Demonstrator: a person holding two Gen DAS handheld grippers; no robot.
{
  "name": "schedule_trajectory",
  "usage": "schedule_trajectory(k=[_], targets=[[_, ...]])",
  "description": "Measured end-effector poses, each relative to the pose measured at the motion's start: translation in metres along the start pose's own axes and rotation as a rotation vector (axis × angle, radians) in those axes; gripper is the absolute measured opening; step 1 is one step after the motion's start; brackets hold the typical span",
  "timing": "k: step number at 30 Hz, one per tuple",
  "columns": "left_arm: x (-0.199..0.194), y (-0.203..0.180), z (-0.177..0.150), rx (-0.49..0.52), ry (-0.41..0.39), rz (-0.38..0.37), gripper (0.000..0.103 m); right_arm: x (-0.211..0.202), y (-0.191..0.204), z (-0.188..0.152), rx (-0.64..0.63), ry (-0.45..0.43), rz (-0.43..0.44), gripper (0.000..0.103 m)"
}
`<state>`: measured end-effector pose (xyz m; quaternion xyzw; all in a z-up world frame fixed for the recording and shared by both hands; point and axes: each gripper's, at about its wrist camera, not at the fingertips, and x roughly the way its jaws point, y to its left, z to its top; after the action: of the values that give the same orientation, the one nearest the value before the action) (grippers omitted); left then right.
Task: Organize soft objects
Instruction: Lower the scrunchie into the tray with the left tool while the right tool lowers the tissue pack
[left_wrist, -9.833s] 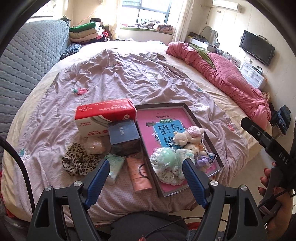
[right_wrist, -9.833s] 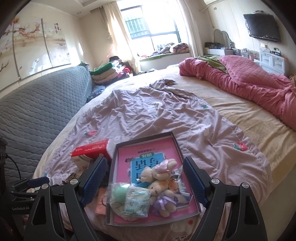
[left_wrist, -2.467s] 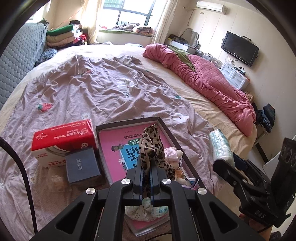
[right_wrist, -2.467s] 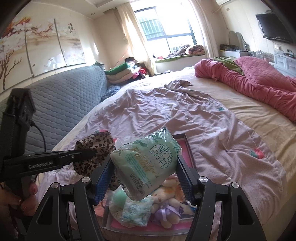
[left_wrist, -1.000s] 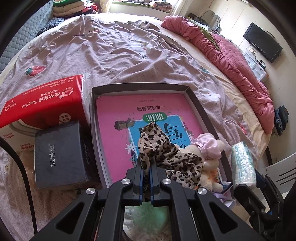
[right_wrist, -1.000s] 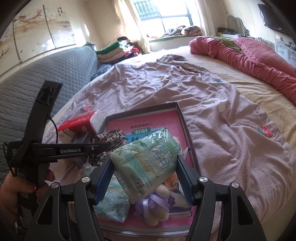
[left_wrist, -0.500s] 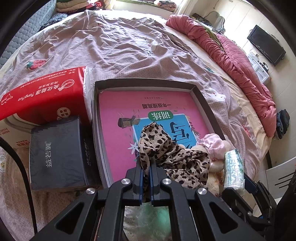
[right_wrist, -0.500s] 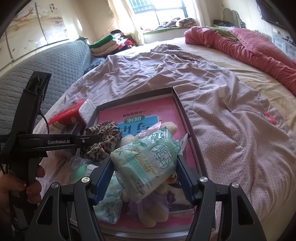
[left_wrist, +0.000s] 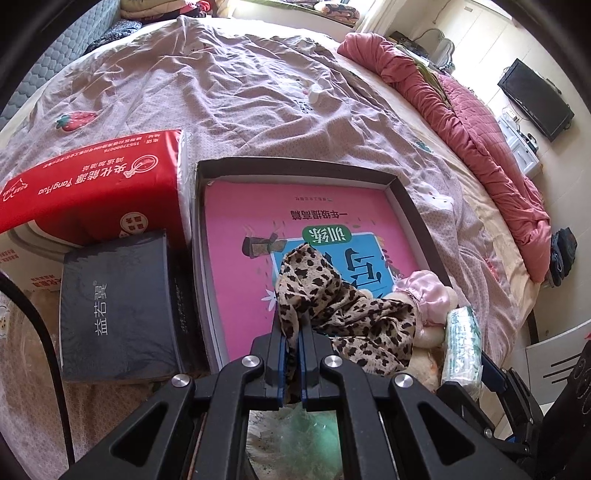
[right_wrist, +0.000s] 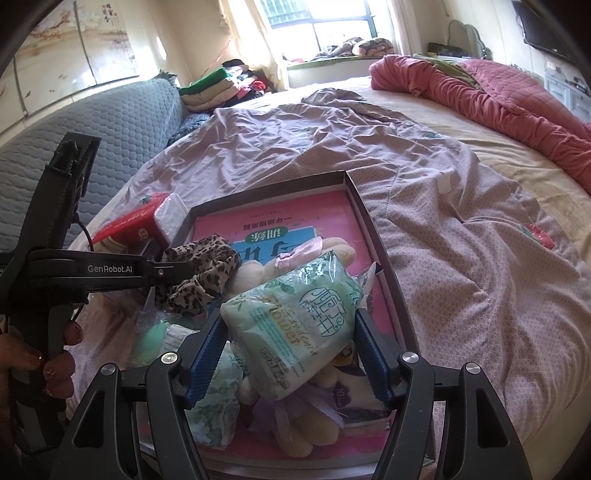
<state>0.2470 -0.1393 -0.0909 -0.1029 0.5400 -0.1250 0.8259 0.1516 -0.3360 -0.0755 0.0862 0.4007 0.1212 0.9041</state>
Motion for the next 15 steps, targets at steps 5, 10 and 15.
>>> schedule_trajectory(k=[5,10,15], targets=[[-0.0001,-0.0002,-0.0006,0.004,0.002,0.003,0.005,-0.0011,0.0009,0.0004,0.003,-0.001,0.016,0.071],[-0.0017,-0.0012,0.0005,0.011,0.001,0.006,0.005,-0.0006,0.0032,0.0001,-0.004,0.005,0.029,0.073],[-0.0031,-0.0003,-0.0002,0.009,0.006,0.005,0.005,-0.0013,0.0069,0.0010,-0.015,0.005,0.038,0.075]])
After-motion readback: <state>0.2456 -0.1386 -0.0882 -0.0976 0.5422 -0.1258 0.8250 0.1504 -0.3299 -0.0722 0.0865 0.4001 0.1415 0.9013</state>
